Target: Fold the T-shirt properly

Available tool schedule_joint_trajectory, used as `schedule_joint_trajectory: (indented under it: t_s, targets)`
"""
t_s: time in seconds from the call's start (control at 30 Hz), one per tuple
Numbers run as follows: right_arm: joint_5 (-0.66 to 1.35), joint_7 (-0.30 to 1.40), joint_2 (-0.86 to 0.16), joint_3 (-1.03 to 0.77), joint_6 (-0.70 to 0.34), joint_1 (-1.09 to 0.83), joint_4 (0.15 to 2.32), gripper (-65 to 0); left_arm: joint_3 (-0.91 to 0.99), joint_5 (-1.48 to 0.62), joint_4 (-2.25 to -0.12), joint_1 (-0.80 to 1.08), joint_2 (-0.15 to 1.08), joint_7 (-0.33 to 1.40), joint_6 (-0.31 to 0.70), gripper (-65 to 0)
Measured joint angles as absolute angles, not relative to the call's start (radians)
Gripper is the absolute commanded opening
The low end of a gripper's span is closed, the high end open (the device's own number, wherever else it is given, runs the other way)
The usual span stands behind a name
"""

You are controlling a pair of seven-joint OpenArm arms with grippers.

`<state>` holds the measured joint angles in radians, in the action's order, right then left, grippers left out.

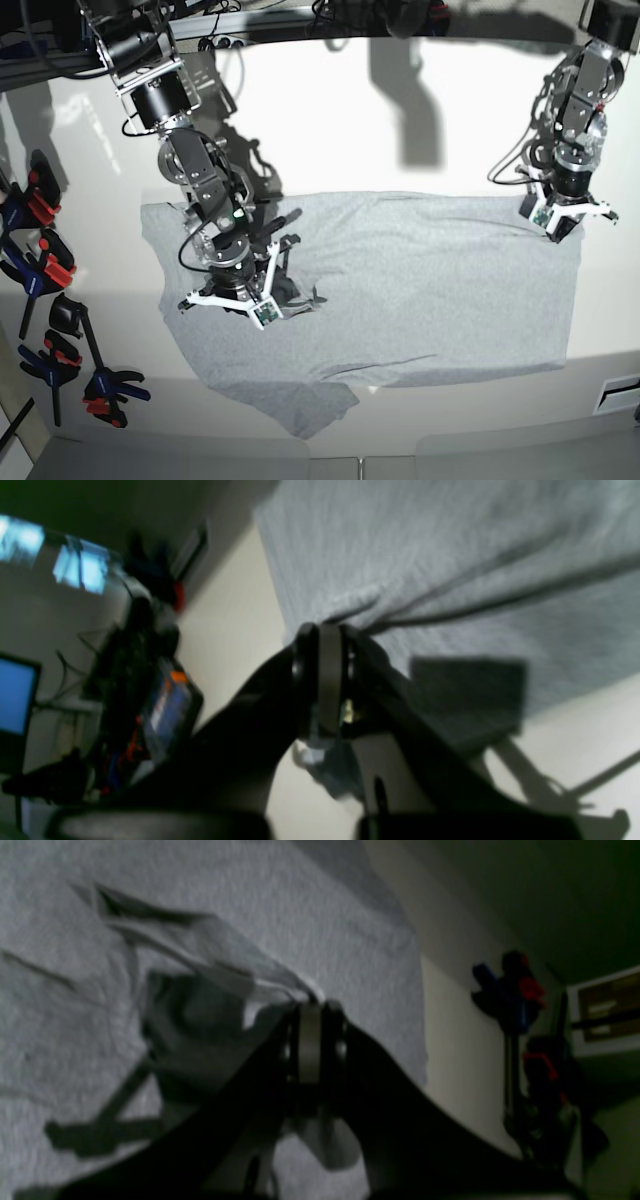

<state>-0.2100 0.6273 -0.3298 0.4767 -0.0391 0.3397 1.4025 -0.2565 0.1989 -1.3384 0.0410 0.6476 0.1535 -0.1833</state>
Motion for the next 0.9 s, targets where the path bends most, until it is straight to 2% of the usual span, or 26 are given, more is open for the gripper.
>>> schedule_joint_trajectory:
  t_s: [0.17,0.27,0.33,0.47,0.73,0.9]
  targets:
    - [-0.212,0.593,-0.323,0.477,-0.039,0.341,1.351,-65.0,-0.257,0.202,-1.203,-0.044,0.624,0.097,-0.183,-65.0]
    - [-0.210,0.561,-0.308,0.477,-0.038,0.342,1.305,-65.0,-0.257,0.202,-1.190,-0.059,0.618,0.057,-0.170,-65.0]
    - [-0.209,0.547,-0.300,0.477,-0.039,0.350,1.264,-65.0,-0.257,0.204,-1.190,-0.065,0.615,0.053,-0.125,-65.0]
    - [-0.210,0.521,-0.299,0.477,-0.035,0.371,1.205,-65.0,-0.257,0.205,-1.188,-0.065,0.615,0.023,-0.119,-65.0]
    - [-0.212,0.526,-0.299,0.477,-0.008,0.424,1.200,-65.0,-0.257,0.206,-1.188,-0.118,0.615,0.000,-0.119,-65.0]
    - [-0.209,0.541,-0.299,0.477,0.049,0.427,1.200,-65.0,-0.257,0.206,-1.080,-0.161,0.612,-0.041,-0.107,-65.0]
